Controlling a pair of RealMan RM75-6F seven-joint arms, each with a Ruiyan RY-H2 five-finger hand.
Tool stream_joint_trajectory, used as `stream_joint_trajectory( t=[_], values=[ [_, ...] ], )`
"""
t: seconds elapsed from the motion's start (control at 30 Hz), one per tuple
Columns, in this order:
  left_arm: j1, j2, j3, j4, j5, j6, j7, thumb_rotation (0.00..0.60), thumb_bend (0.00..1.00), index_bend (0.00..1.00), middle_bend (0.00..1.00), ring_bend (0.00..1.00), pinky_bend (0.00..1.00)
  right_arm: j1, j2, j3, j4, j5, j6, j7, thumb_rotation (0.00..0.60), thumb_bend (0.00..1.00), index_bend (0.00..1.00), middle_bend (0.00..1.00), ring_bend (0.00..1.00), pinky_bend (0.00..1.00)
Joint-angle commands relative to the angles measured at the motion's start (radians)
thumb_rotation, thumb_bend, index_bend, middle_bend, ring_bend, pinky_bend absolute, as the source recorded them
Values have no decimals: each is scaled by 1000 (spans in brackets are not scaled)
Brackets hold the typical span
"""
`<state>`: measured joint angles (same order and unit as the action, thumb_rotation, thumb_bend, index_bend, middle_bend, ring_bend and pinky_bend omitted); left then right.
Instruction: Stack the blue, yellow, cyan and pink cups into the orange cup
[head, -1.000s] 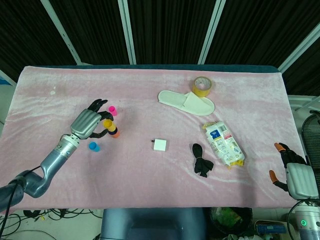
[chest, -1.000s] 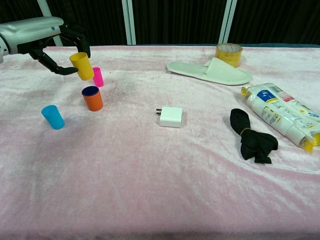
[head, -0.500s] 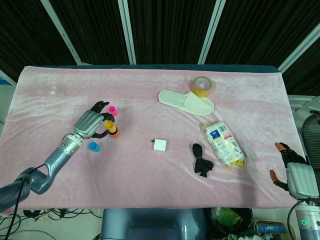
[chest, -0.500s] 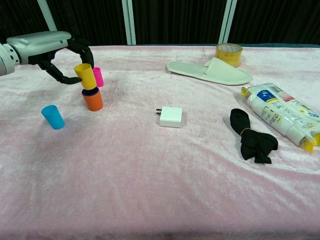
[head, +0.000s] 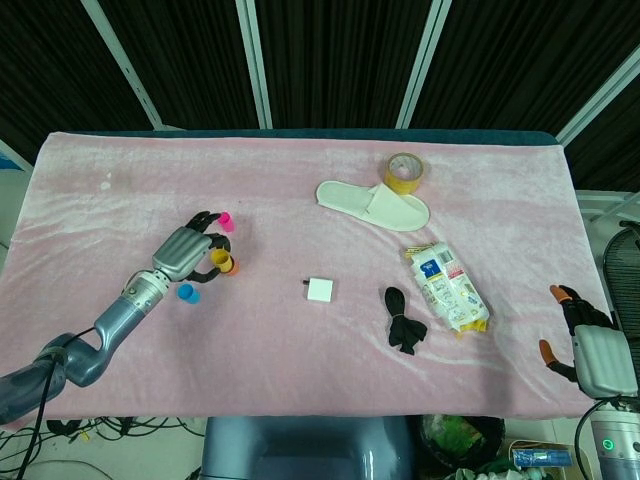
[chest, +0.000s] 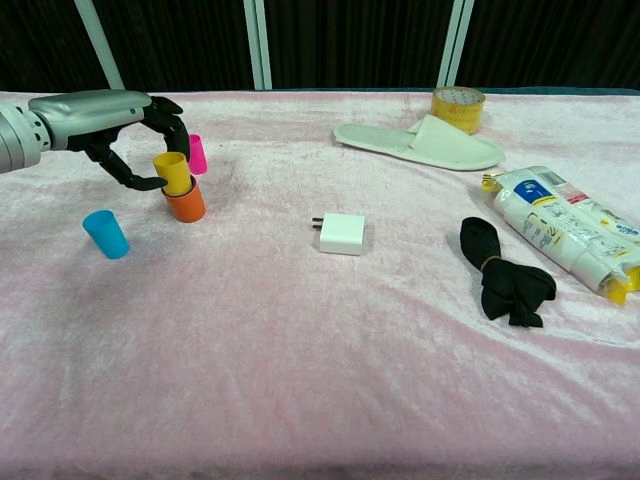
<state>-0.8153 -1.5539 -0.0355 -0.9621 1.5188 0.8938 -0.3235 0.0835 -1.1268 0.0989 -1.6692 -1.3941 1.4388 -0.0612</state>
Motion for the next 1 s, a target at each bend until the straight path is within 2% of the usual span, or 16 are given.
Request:
stream_joint_trajectory(
  t=[0.03, 0.1, 0.17, 0.3, 0.4, 0.53, 0.77, 1.0],
  values=[
    [-2, 11, 8, -12, 2, -13, 8, 600, 259, 244, 248, 0, 0, 0, 0, 0, 0, 0, 0, 0, 600, 299, 145, 100, 172, 237],
    [-1, 26, 14, -30, 5, -16, 19, 600, 230, 175, 181, 0, 0, 0, 0, 0, 0, 0, 0, 0, 600, 299, 145, 100, 172, 237],
    [5, 50, 18, -65, 8, -7, 35, 600, 223, 160, 172, 0, 0, 0, -1, 0, 1, 0, 0, -1, 600, 299, 144, 100, 172, 237],
    [39, 126, 30, -161, 11, 38, 62, 600, 223, 160, 188, 0, 0, 0, -2, 0, 5, -5, 5, -7, 600, 299, 145, 99, 172, 237],
    [112, 244, 63, -282, 15, 120, 145, 600, 224, 169, 218, 0, 0, 1, -4, -2, 4, -8, 4, -9, 600, 299, 145, 100, 171, 237],
    [179, 313, 95, -372, 9, 171, 184, 600, 224, 178, 233, 0, 0, -1, -4, -3, 1, -11, 7, -12, 600, 299, 145, 100, 172, 237],
    [238, 316, 132, -359, 14, 182, 184, 600, 224, 194, 246, 0, 0, -3, -4, -6, -1, -16, 12, -14, 600, 300, 145, 100, 171, 237],
    [220, 244, 115, -276, 41, 160, 126, 600, 233, 209, 250, 0, 0, -3, -3, -5, -2, -13, 11, -12, 600, 299, 145, 100, 171, 237]
  ],
)
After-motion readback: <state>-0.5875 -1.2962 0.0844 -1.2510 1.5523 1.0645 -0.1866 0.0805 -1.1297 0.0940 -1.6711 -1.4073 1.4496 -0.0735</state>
